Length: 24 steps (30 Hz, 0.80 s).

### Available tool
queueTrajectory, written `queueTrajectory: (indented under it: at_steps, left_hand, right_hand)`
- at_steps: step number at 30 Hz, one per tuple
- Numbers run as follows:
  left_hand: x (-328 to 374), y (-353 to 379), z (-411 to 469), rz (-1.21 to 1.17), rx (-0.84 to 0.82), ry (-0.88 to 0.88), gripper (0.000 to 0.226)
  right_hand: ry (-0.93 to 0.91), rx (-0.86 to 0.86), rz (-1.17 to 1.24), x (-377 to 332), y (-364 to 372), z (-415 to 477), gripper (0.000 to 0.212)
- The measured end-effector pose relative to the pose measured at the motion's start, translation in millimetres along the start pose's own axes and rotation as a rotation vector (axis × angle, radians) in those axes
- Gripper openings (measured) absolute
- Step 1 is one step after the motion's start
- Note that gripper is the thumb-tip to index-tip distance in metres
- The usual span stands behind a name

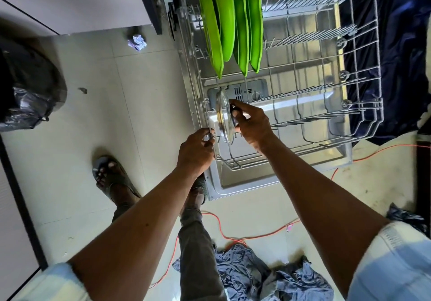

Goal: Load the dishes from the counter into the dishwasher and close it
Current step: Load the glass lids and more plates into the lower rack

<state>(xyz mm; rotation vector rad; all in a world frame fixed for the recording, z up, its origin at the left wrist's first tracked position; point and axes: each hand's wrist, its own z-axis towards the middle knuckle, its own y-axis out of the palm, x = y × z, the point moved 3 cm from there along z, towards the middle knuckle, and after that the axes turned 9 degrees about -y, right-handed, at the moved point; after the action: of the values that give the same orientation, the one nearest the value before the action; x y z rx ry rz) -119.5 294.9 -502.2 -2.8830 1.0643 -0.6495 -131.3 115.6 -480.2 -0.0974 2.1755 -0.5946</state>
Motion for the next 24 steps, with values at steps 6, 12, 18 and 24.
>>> queueTrajectory:
  at_steps: [6, 12, 18, 24]
  left_hand:
    - [3.5, -3.8, 1.3, 0.056, 0.041, 0.044, 0.023]
    - [5.5, -3.7, -1.6, 0.115, 0.054, 0.06, 0.029]
    - [10.1, -1.3, -5.7, 0.209, 0.093, 0.084, 0.035]
    - [13.7, 0.0, -9.6, 0.25, 0.142, 0.12, 0.034]
  right_hand:
    - [0.079, -0.019, 0.182, -2.1, -5.2, 1.3, 0.041]
    - [0.043, -0.139, -0.005, 0.1, -5.0, 11.0, 0.032]
    - [0.061, -0.06, 0.018, 13.2, 2.2, 9.2, 0.032]
    - [0.041, -0.082, 0.025, 19.5, 1.4, 13.6, 0.033]
